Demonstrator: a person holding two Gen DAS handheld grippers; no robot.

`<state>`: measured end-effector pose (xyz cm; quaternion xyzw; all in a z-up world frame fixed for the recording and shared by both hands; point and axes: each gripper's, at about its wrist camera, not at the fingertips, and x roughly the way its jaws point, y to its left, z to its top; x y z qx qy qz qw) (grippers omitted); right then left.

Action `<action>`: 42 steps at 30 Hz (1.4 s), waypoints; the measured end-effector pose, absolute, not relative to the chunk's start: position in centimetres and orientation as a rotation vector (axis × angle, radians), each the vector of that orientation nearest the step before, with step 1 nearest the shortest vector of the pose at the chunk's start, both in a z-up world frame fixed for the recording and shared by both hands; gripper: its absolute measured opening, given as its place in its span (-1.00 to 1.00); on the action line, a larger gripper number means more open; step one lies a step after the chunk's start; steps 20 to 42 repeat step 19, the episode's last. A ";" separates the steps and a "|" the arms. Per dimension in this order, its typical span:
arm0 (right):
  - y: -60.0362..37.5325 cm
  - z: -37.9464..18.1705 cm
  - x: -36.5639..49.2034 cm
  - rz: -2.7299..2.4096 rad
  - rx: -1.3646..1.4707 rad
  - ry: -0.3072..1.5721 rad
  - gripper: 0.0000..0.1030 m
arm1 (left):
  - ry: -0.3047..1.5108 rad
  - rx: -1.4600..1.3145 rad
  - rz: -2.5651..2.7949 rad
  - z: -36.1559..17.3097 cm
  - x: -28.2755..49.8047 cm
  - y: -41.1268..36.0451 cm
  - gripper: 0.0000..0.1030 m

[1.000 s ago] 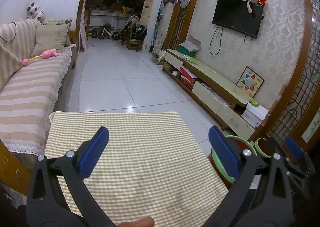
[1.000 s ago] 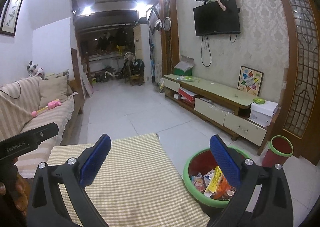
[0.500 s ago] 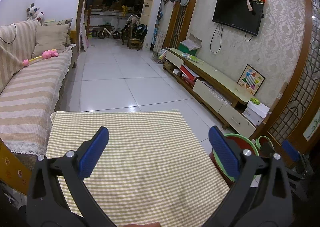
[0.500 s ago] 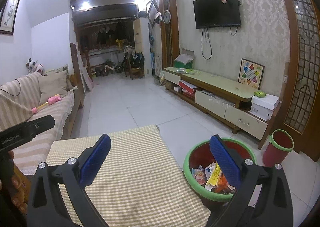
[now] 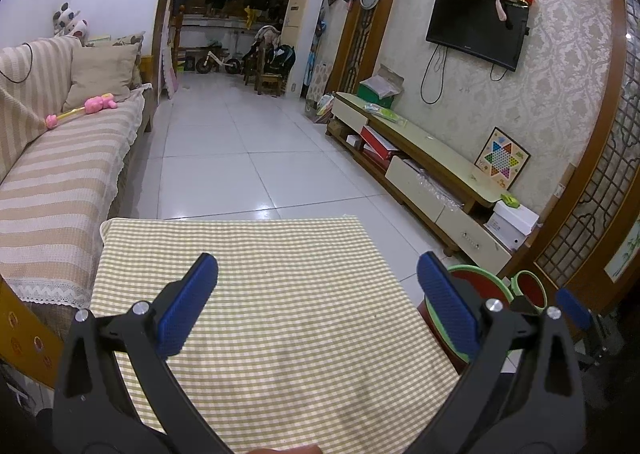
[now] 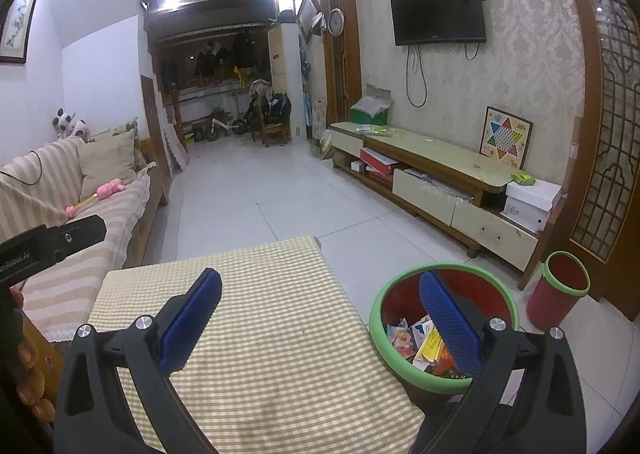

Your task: Collect trash

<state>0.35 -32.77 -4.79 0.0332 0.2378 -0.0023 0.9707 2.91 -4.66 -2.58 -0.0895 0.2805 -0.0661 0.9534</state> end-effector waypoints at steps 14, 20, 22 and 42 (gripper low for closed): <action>-32.1 -8.9 3.0 0.041 0.048 0.604 0.86 | 0.603 -0.238 -0.137 -3.7 3.2 -3.9 0.90; -30.3 -15.3 8.0 0.081 -0.051 0.736 0.86 | 0.630 -0.279 -0.094 -5.1 2.9 -2.5 0.90; -30.3 -15.3 8.0 0.081 -0.051 0.736 0.86 | 0.630 -0.279 -0.094 -5.1 2.9 -2.5 0.90; -30.3 -15.3 8.0 0.081 -0.051 0.736 0.86 | 0.630 -0.279 -0.094 -5.1 2.9 -2.5 0.90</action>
